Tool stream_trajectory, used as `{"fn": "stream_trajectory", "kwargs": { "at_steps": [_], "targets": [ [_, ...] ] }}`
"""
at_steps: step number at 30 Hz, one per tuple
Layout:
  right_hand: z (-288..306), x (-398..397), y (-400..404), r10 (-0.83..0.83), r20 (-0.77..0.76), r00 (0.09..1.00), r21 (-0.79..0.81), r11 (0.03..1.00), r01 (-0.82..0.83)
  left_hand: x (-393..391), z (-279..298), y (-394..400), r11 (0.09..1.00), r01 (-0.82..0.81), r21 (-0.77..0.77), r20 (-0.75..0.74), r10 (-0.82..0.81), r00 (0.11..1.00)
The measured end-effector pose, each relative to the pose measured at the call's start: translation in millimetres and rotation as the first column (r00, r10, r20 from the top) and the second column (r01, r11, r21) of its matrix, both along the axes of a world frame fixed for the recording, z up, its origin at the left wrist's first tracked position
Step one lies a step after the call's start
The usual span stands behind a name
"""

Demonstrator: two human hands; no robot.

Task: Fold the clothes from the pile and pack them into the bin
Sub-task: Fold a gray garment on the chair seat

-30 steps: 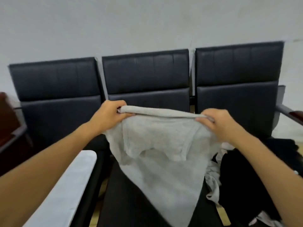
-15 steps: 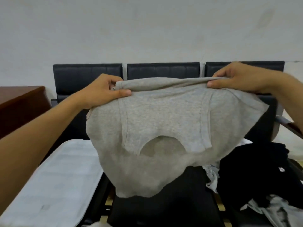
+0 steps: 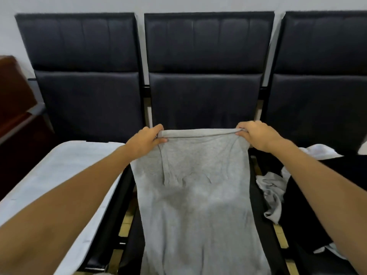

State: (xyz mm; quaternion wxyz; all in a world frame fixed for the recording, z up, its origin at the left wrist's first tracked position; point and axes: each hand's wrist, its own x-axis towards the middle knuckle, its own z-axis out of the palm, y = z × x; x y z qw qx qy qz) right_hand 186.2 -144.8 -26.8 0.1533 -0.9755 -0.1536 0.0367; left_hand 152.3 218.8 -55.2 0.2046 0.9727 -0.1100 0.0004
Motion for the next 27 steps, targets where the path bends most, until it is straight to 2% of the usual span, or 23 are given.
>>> {"fn": "stream_trajectory", "kwargs": {
  "at_steps": [3,6,9,12,14,17,19,21,22,23,25,27],
  "targets": [
    [-23,26,5,-0.046,0.017,0.999,0.023,0.999,0.046,24,-18,-3,0.987,-0.062,0.146,0.048,0.055,0.997],
    [-35,55,6,-0.059,0.104,0.993,0.021,0.998,0.057,48,-22,-4,0.976,-0.078,0.203,0.136,0.051,0.989],
    [-38,72,4,-0.008,0.266,0.964,-0.074,0.997,0.028,61,-19,-9,0.969,-0.092,0.229,0.229,0.038,0.973],
    [-39,71,1,0.064,0.366,0.928,-0.02,0.998,-0.061,58,-18,-12,0.977,-0.082,0.196,0.281,0.025,0.959],
    [-47,53,-3,0.134,0.411,0.902,-0.018,0.99,-0.139,43,-29,-13,0.982,-0.027,0.189,0.354,-0.043,0.934],
    [-76,-2,-16,0.238,0.387,0.891,-0.082,0.971,-0.224,-1,-61,-8,0.948,0.092,0.303,0.479,-0.235,0.846],
    [-104,-47,-27,0.329,0.364,0.871,-0.128,0.944,-0.303,-39,-93,-2,0.871,0.214,0.443,0.378,-0.398,0.836],
    [-130,-89,-32,0.389,0.068,0.919,-0.224,0.904,-0.365,-81,-132,1,0.751,0.386,0.536,0.151,-0.535,0.831],
    [-141,-108,-34,0.358,-0.135,0.924,-0.298,0.875,-0.383,-101,-151,4,0.699,0.456,0.551,0.071,-0.583,0.809],
    [-153,-124,-36,0.336,-0.254,0.907,-0.339,0.847,-0.409,-118,-167,8,0.679,0.495,0.542,-0.002,-0.588,0.809],
    [-171,-148,-31,0.3,-0.292,0.908,-0.313,0.868,-0.387,-135,-185,15,0.712,0.494,0.5,-0.138,-0.497,0.857],
    [-183,-164,-9,0.274,-0.228,0.934,-0.229,0.918,-0.325,-138,-189,16,0.747,0.433,0.505,-0.133,-0.428,0.894]
  ]
}}
